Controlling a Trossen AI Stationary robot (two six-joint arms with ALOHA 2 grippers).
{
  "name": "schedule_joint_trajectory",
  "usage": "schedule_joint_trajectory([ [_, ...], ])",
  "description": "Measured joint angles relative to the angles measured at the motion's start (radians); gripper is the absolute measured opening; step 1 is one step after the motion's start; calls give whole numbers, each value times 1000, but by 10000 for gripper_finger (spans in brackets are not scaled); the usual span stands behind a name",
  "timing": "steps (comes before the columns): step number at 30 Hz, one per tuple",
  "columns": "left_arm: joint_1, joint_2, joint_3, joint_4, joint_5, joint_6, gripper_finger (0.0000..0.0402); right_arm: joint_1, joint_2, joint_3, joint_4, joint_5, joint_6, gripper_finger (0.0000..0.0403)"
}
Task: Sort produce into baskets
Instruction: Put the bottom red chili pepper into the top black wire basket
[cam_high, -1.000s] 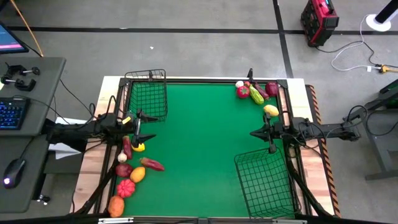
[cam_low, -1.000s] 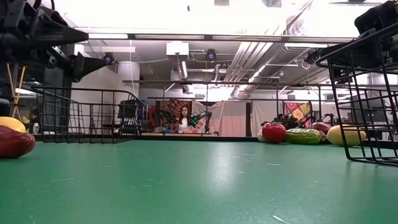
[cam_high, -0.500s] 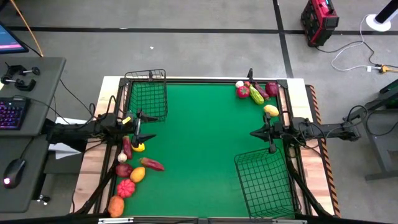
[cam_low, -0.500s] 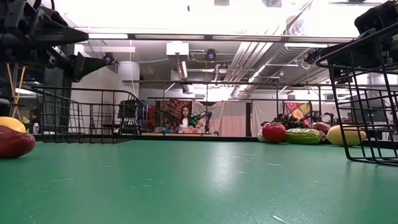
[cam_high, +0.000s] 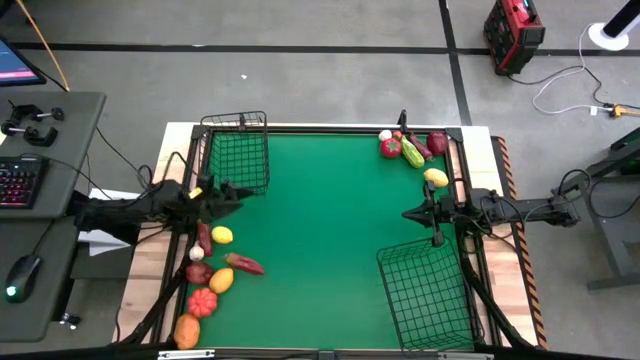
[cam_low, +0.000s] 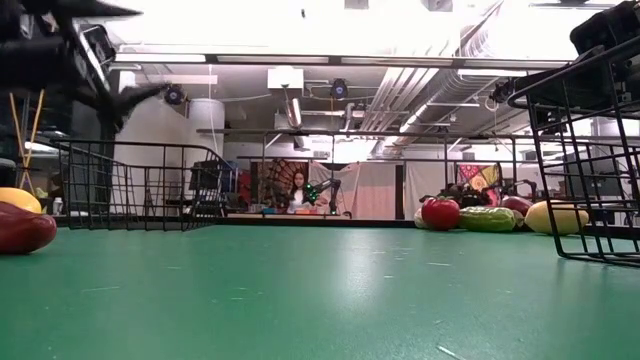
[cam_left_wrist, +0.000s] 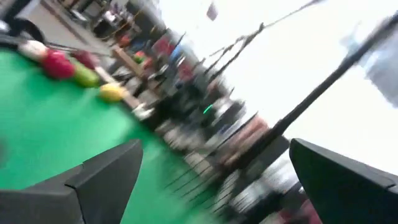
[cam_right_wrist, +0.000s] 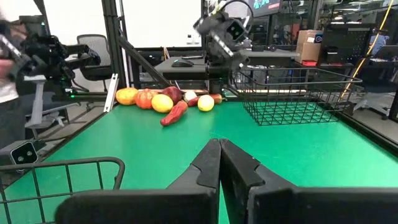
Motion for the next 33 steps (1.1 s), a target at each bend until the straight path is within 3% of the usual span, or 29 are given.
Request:
schedule_joint_trajectory([
  [2,0,13,0,99,-44,-27,397,0,0,0,0,0,0,0],
  [6,0,101,28,269,-42,63,397,0,0,0,0,0,0,0],
  [11,14,407,221,111,-12,119,397,0,0,0,0,0,0,0],
  [18,69,894,599,-245,149,406,397,0,0,0,0,0,0,0],
  [24,69,1106,878,-507,192,233,397,0,0,0,0,0,0,0],
  [27,55,1145,937,-484,191,132,397,0,0,0,0,0,0,0],
  [33,27,1181,944,-402,185,120,397,0,0,0,0,0,0,0],
])
